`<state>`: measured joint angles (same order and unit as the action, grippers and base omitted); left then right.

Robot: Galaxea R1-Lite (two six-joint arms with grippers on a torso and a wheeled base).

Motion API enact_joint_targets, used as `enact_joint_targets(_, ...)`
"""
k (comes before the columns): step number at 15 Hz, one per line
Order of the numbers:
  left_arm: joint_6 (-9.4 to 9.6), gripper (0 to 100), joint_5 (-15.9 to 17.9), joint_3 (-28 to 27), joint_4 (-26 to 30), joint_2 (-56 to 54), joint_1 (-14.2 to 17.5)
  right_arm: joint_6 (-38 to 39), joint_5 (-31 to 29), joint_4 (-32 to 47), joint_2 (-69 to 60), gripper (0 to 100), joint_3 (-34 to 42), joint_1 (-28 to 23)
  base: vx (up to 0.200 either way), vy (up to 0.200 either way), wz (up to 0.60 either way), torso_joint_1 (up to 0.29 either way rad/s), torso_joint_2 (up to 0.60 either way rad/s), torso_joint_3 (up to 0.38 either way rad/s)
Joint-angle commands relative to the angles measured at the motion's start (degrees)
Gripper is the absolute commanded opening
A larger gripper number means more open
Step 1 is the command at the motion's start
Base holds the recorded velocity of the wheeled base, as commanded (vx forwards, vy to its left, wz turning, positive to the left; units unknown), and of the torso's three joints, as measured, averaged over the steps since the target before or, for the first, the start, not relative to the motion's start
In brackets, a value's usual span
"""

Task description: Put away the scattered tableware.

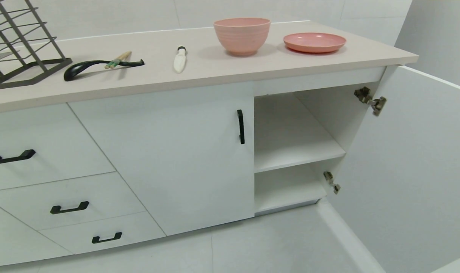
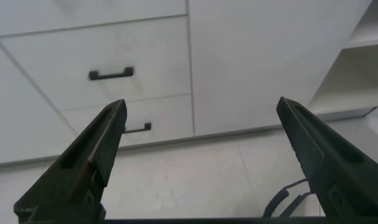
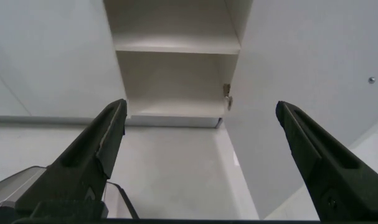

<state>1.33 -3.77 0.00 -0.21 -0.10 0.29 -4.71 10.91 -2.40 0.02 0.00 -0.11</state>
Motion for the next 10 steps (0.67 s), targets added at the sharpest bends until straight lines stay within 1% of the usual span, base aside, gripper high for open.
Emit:
enact_joint_targets(1, -0.1, 100, -0.1, 0.0, 0.03, 0.1, -0.12, -0.04, 0.08, -0.06, -0.02, 100, 0.0, -0.15, 0.0, 0.0, 0.0, 0.0, 0.0, 0.0)
enact_joint_targets(8, -0.1, 100, -0.1, 0.0, 0.03, 0.1, -0.12, 0.05, 0.08, -0.06, -0.02, 100, 0.0, -0.15, 0.0, 0.0, 0.0, 0.0, 0.0, 0.0)
enact_joint_targets(10, -0.98, 100, -0.1, 0.0, -0.06, 0.1, -0.12, -0.04, 0.16, -0.06, -0.02, 100, 0.0, -0.15, 0.0, 0.0, 0.0, 0.0, 0.0, 0.0)
